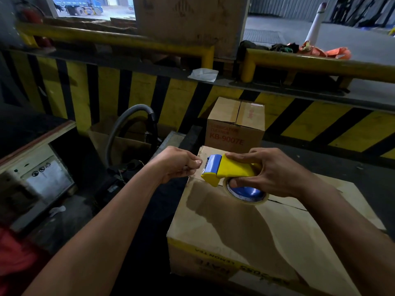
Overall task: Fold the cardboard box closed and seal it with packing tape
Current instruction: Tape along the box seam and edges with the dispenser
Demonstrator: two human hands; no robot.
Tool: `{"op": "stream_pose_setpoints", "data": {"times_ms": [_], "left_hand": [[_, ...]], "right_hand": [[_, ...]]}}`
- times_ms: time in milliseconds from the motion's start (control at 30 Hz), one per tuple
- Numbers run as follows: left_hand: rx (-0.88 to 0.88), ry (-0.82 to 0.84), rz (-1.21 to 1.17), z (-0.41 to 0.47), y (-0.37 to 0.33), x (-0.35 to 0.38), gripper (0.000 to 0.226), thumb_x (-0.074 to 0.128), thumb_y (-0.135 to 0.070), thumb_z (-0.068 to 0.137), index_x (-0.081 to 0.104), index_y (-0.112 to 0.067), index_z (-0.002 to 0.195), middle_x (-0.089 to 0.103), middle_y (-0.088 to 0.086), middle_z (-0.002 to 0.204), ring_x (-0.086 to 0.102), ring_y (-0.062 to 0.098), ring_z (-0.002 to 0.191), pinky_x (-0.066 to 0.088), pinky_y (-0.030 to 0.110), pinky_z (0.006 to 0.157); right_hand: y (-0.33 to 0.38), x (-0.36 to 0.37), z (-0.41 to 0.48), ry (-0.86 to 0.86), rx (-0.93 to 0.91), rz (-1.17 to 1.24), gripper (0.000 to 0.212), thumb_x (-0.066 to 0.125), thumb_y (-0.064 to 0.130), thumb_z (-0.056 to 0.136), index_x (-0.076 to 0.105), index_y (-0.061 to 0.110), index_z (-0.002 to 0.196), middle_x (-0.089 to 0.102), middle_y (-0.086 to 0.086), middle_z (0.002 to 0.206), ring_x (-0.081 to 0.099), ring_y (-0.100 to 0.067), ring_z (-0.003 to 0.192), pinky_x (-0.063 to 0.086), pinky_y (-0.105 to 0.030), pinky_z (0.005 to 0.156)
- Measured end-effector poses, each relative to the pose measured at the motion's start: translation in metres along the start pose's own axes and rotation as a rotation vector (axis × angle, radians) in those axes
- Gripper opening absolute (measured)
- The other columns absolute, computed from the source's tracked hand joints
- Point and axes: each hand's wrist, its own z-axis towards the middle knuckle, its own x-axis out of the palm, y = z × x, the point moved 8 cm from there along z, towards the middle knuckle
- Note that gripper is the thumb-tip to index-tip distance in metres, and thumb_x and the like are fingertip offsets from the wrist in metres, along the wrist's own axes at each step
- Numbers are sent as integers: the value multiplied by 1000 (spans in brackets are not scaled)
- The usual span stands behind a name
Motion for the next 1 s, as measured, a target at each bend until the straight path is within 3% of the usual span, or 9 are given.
{"op": "stream_pose_setpoints", "data": {"times_ms": [233,433,567,767,1000], "left_hand": [[42,-125,60,-1,-2,-19,4,75,-1,88,77,-3,90,76,12,90,70,11,68,55,18,57],[32,-167,38,-5,4,-24,2,76,-5,88,78,-6,89,76,10,90,70,13,72,56,20,59],[41,-205,41,-4,12,-28,1,77,-7,88,78,-6,88,76,11,86,68,10,63,55,18,56],[33,-233,80,3,20,-20,5,75,-6,89,78,-8,86,74,10,83,67,13,68,54,19,56],[-6,-267,144,14,31,-18,6,76,-11,90,78,-11,84,75,11,86,70,16,74,61,26,66]], "right_hand": [[-10,-3,-3,31,43,9,85,61,69,64,42,42,143,48,16,100,49,-8,87,41,-21,68],[-5,-6,0,66,24,-35,89,56,76,61,39,44,142,44,20,95,48,-6,85,37,-19,65],[-4,-3,4,107,18,-23,82,57,70,65,42,44,141,38,25,91,46,-1,82,35,-17,62],[-8,6,6,160,15,-18,87,55,72,61,44,42,141,39,26,91,47,-3,85,38,-19,64],[-7,10,14,151,-17,-52,71,64,61,75,45,40,141,35,29,88,45,0,82,36,-18,61]]}}
